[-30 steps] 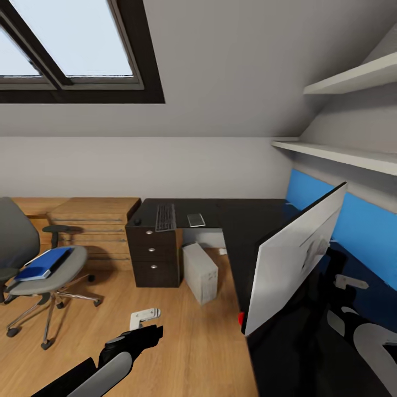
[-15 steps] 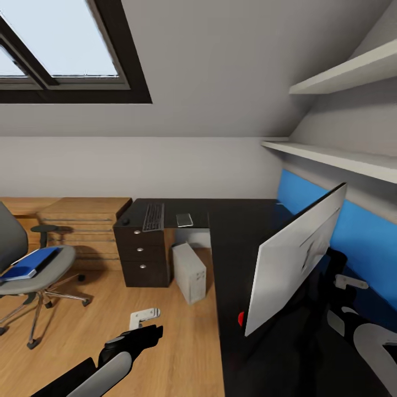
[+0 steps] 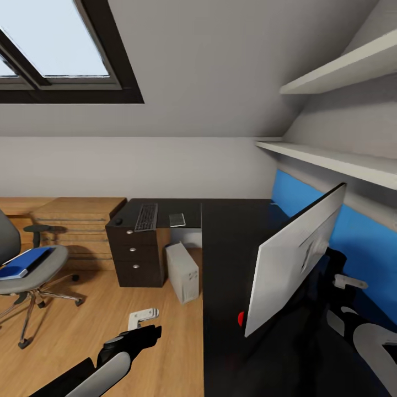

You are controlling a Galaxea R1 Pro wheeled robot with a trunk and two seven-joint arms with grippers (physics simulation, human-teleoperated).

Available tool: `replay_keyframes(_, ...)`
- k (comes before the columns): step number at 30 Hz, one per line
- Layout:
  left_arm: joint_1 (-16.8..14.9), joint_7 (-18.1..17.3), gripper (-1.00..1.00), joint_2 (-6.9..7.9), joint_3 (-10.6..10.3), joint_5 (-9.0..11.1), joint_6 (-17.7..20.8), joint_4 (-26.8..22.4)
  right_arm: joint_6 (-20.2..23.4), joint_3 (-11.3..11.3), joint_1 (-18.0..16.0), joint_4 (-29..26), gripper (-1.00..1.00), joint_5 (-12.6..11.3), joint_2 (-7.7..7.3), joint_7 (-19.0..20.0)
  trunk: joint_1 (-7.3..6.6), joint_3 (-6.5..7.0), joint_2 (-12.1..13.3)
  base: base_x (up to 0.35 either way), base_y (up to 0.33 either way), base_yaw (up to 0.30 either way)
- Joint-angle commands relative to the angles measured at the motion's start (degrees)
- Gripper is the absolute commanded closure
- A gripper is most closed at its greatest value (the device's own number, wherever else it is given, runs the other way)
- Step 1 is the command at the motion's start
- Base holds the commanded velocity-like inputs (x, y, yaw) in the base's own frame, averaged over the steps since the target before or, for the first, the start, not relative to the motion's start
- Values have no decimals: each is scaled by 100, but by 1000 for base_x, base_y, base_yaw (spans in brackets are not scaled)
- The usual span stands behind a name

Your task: In the bedroom, organize the workspace by keeping the computer under the desk, ensuring the monitor is on the desk, placing the keyboard on the desk next to the monitor, placing the mouse on the desk next to the keyboard, moving the folder from the swivel chair onto the desk next to the mouse, stacking the notebook on top of the folder with the pen on top of the notebook, and positioning the swivel chair next to the desk.

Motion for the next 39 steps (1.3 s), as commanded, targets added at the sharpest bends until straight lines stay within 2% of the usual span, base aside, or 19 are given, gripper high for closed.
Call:
replay_keyframes(1,-8,36,-100,5,-9,18,18,-9,-29,144,-3,9,100,-131,-2,-23,1,-8,-5,0,-229,0)
replay_keyframes(22,-8,36,-100,5,1,24,18,23,-23,146,-3,9,100,-122,-2,-23,1,-8,-5,0,-93,0)
replay_keyframes(39,-8,36,-100,5,2,31,17,63,-24,146,-3,9,100,-122,-1,-23,1,-8,-5,42,-5,0)
